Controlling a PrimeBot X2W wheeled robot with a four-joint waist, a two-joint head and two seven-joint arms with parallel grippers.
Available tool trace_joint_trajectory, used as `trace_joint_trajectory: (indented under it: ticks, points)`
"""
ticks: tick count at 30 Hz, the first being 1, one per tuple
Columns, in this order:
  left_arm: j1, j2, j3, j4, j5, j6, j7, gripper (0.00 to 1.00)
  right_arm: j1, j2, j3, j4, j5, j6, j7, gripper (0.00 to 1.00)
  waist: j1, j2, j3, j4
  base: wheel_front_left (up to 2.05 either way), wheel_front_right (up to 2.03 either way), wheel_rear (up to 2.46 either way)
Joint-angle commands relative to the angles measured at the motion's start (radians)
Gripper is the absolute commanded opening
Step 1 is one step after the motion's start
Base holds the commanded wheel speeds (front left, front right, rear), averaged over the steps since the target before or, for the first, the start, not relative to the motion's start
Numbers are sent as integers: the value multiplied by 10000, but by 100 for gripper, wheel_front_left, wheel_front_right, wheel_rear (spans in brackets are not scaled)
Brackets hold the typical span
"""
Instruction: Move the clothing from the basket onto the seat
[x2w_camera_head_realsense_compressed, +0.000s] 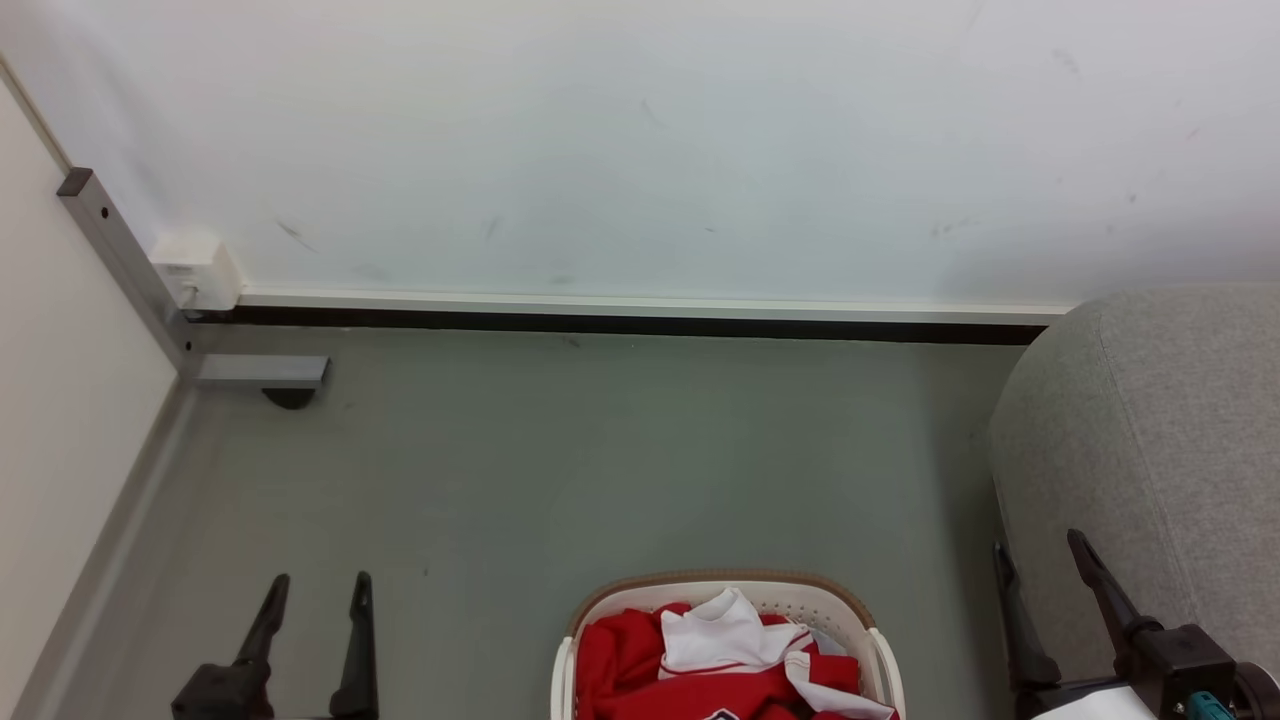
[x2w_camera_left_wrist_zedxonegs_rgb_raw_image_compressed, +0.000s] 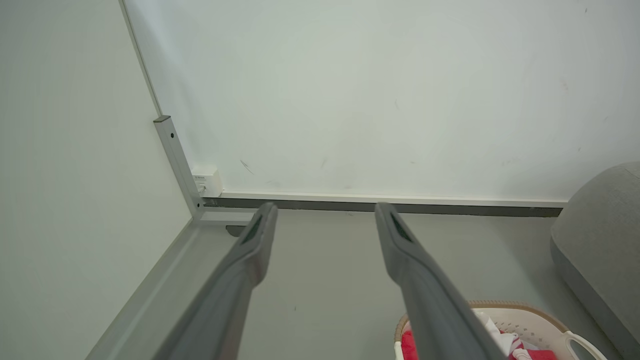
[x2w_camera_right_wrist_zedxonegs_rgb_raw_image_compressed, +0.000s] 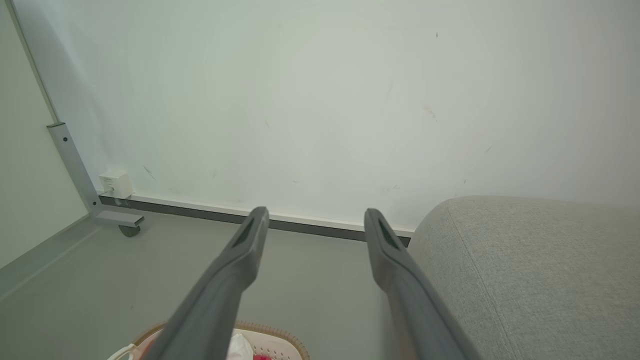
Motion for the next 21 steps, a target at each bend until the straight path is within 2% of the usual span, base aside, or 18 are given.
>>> trace_joint_trajectory:
  ticks: [1, 13, 21]
  points:
    - [80, -3, 41, -7, -12, -31, -11, 100, -99, -71, 22, 11, 65, -21, -35, 100, 0, 0, 12, -12, 0, 0, 0]
    - [-165, -31, 73, -76, 53, -121, -11, 100, -285, -70, 38, -84, 161, -21, -35, 100, 0, 0, 407, -217, 0, 0, 0]
    - [-1189, 17, -651, -81, 237, -613, -9, 100, -870, -67, -87, -476, 210, -21, -19, 100, 0, 0, 1611, -485, 0, 0, 0]
